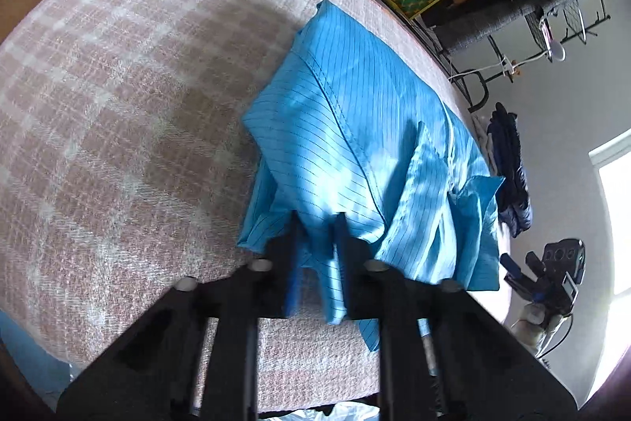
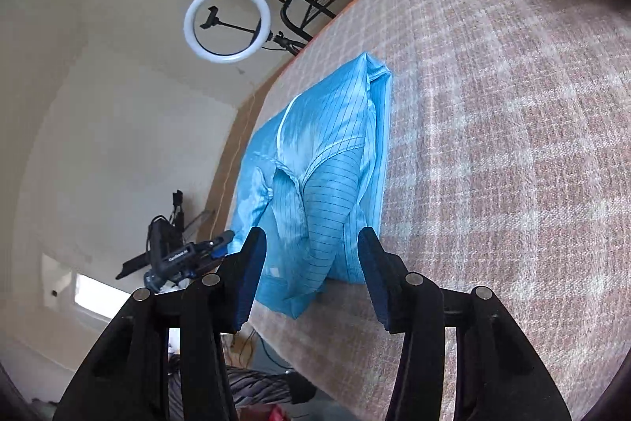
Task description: Fold large clothes
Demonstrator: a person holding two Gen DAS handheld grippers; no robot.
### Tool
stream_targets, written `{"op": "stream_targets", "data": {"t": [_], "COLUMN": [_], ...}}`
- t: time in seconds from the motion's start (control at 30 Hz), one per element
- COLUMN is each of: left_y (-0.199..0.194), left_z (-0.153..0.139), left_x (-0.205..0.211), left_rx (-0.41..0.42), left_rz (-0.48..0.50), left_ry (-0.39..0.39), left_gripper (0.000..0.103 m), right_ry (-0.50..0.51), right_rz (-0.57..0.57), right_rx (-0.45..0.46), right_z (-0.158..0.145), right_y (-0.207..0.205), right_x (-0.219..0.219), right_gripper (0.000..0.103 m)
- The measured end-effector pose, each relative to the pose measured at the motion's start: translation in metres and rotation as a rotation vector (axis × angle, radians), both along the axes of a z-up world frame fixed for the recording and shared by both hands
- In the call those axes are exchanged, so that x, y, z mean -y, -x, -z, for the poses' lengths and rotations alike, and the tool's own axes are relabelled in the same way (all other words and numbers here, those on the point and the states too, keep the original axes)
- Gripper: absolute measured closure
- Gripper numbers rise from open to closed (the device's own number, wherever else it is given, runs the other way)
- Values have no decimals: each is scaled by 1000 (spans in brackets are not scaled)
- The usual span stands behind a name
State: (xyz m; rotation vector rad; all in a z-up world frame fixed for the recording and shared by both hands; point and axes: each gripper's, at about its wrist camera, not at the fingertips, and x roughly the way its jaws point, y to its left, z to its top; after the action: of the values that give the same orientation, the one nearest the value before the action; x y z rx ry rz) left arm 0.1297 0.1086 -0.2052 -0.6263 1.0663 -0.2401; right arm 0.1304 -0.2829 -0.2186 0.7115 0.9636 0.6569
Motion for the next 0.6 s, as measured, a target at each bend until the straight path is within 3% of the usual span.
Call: {"op": "stream_targets", "data": {"t": [0.1,0.23,0.27,0.33,0.47,0.53,0.57,0.6], "left_y": [8,30,30,29,29,26,23,21], "left_z": [-1,3,5,9,3,6,9,11], "left_x": [3,11,10,2,-10,-12,-11,-9], "left_rx": [-11,-38,-43,-49,-24,-39,-56,-57], "left_rz": [10,48,47,7,-34,-44,-45,-49], "left_ry": [52,46,28,25,87,130,145,144], "left_gripper": [103,103,103,103,103,82,53,49], "right_ry": [95,116,137,150,144,110,98,105], "right_rz": [0,-33,-52,-109,-175,-191,-192,-186], "right_rx": [-6,-38,-42,-60,-31,-2,3,-6], "right_z": [1,13,16,22,14,8,8,10], "right_y": [-6,-21,-27,-33,-29,-22,-19,-20], "right_x": [-3,-20,-29,-45,-65,-63,-62,-62], "right_gripper": [55,56,61,98,98,98,98,98]}}
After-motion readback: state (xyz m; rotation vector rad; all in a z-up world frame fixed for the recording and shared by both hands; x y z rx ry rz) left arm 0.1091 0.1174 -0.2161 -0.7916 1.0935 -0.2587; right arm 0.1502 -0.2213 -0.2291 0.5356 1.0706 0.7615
